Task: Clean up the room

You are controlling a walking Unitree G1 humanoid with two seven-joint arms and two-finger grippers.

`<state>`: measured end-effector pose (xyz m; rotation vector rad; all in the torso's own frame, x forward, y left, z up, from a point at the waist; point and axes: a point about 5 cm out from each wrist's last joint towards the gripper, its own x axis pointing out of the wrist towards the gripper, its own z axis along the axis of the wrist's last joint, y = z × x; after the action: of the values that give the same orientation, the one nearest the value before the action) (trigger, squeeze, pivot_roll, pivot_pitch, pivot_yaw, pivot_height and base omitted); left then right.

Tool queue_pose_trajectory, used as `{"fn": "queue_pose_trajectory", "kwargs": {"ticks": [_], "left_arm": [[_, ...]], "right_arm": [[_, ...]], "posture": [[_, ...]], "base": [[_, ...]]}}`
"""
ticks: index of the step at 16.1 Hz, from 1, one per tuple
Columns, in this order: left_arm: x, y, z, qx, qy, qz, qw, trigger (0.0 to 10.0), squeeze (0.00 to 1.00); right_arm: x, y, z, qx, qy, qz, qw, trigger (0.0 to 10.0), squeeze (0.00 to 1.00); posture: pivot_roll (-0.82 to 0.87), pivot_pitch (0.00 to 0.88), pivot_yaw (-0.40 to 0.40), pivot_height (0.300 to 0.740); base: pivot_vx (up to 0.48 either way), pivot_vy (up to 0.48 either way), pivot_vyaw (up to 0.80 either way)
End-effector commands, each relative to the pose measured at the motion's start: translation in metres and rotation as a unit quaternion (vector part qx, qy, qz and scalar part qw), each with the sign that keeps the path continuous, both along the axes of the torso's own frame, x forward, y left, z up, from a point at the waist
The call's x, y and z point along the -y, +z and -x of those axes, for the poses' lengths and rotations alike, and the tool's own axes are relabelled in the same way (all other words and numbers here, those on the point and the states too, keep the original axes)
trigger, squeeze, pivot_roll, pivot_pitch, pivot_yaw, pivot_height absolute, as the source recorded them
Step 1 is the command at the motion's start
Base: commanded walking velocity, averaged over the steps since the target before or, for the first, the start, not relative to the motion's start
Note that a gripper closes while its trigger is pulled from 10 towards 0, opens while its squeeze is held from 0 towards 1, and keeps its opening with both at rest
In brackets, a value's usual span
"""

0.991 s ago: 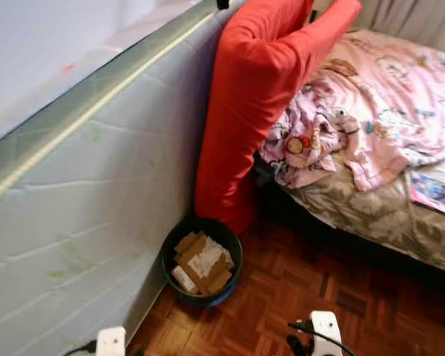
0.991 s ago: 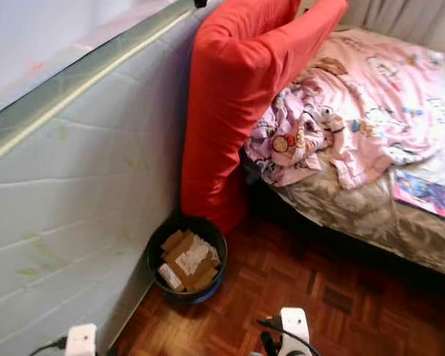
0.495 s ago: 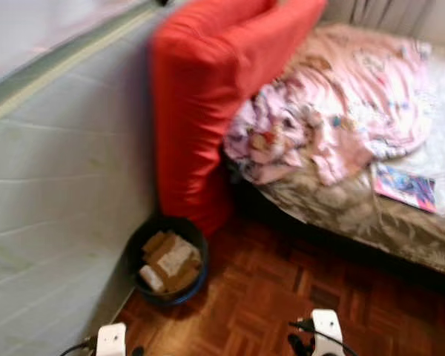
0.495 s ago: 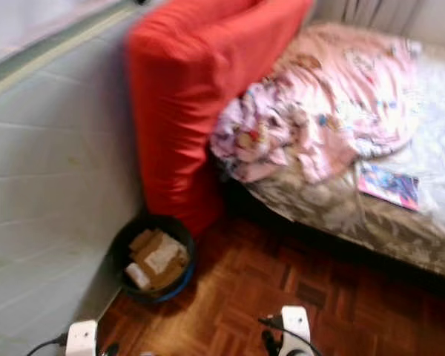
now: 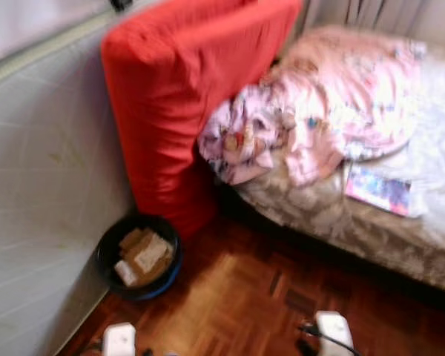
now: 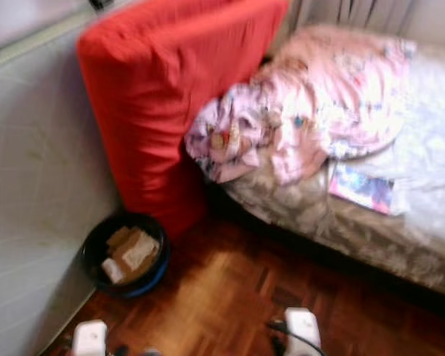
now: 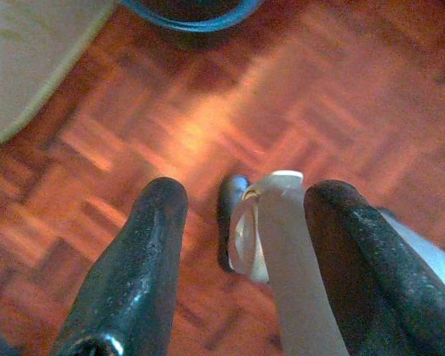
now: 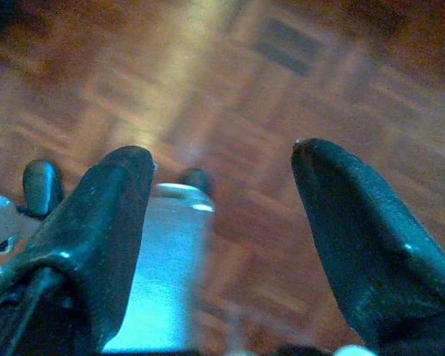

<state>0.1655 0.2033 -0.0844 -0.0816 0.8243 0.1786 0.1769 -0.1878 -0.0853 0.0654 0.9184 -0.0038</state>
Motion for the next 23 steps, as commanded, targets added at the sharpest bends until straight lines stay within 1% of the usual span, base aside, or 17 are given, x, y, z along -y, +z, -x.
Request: {"fn": "queue_pose_trajectory", "kwargs": {"ticks": [1, 5, 8, 16, 19, 23], "left_arm": [[-0.0296, 0.0155, -0.0301, -0.033, -0.012, -0.015, 0.999, 10.0, 0.00], [-0.0299, 0.0156, -0.0301, -0.034, -0.012, -0.017, 0.999, 10.0, 0.00], [-0.0294, 0.0146, -0.0289, -0.038, -0.008, -0.011, 0.999, 10.0, 0.00], [-0.0293, 0.0136, -0.0269, -0.039, -0.002, -0.013, 0.999, 10.0, 0.00], [-0.0288, 0.0137, -0.0272, -0.038, -0.008, -0.011, 0.999, 10.0, 0.00], [-0.0283, 0.0137, -0.0273, -0.037, -0.007, -0.009, 0.999, 10.0, 0.00]], "right_arm": [[0.0060, 0.0173, -0.0360, 0.005, -0.069, -0.065, 0.996, 10.0, 0.00], [0.0059, 0.0173, -0.0360, 0.005, -0.068, -0.065, 0.996, 10.0, 0.00], [0.0060, 0.0171, -0.0356, 0.004, -0.067, -0.063, 0.996, 10.0, 0.00], [0.0063, 0.0161, -0.0337, 0.002, -0.063, -0.060, 0.996, 10.0, 0.00], [0.0063, 0.0161, -0.0337, 0.002, -0.064, -0.061, 0.996, 10.0, 0.00], [0.0065, 0.0162, -0.0338, 0.003, -0.064, -0.061, 0.996, 10.0, 0.00]], "posture": [[0.02, 0.000, 0.028, 0.740], [0.02, 0.000, 0.029, 0.740], [0.02, 0.000, 0.029, 0.740], [0.01, 0.000, 0.027, 0.740], [0.01, 0.000, 0.027, 0.740], [0.01, 0.000, 0.025, 0.740]], "base": [[0.000, -0.322, 0.00], [0.000, -0.298, 0.00], [0.000, 0.000, 0.00], [0.000, 0.000, 0.00], [0.000, 0.000, 0.00], [0.304, 0.000, 0.00]]}}
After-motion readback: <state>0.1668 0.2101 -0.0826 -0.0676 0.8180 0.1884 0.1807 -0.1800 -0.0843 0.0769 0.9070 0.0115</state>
